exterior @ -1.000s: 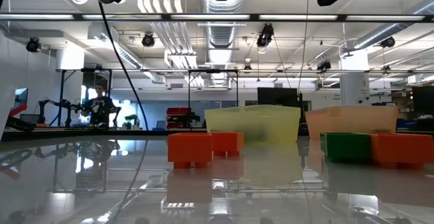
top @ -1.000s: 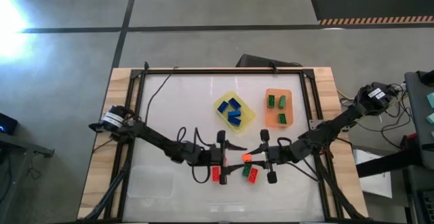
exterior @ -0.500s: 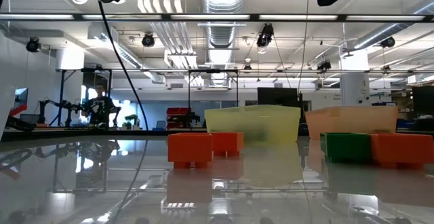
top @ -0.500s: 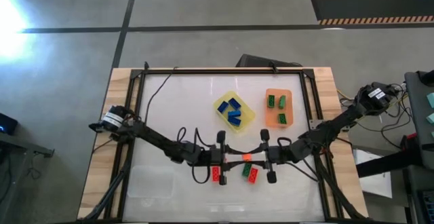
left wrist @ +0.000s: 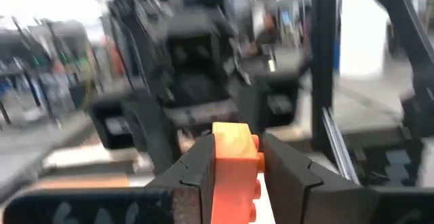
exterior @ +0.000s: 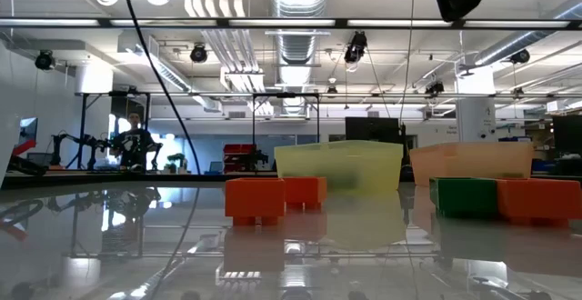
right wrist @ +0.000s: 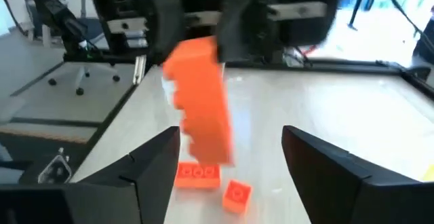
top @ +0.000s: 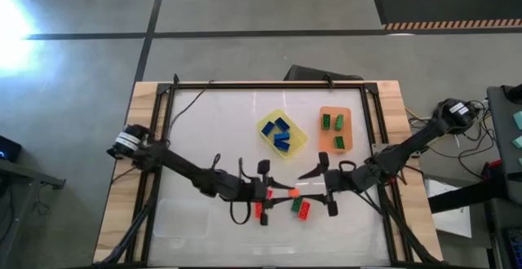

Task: Sort & place blocks by color
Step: Put the orange game piece into the transparent bin

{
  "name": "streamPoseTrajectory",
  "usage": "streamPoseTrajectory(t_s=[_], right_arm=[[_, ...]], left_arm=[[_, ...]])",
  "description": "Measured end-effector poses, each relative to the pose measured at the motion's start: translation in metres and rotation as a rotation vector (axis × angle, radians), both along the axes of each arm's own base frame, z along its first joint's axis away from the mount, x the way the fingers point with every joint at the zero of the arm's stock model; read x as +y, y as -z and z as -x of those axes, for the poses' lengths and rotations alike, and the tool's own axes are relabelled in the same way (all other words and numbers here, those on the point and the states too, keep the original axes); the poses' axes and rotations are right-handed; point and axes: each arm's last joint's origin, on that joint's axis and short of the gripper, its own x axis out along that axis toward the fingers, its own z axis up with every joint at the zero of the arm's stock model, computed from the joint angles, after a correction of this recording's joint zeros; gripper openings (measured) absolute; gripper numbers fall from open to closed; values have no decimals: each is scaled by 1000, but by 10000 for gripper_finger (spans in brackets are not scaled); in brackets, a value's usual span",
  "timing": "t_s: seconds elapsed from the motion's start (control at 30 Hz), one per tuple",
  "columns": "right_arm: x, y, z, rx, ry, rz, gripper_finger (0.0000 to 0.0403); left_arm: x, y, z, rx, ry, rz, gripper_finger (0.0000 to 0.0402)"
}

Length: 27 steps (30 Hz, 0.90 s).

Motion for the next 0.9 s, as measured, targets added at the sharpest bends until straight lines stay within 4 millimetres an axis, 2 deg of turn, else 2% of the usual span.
streamPoseTrajectory(t_s=[0.1, 0.2, 0.37, 0.43, 0.53, 0.67, 0.9], right_arm=[[-5, -4, 8, 34, 12, -35, 254], [-8, -8, 13, 48, 18, -52, 255], [-9, -9, 15, 48, 16, -40, 251], [-9, -8, 14, 51, 15, -35, 248], [-8, -5, 13, 62, 15, -26, 243], [-6, 0, 10, 81, 16, -15, 239], [-4, 7, 6, 108, 19, 1, 238]], left_arm=[[-4, -10, 9, 183, 19, -3, 80], [-6, -22, 26, 441, 16, 8, 81], [-10, -58, 70, 868, 1, 119, 81], [-13, -66, 88, 1025, 1, 160, 82], [-19, -56, 114, 1256, -32, 160, 82], [-28, -33, 137, 1517, -23, 263, 82], [-41, 12, 159, 1643, -1, 264, 82]])
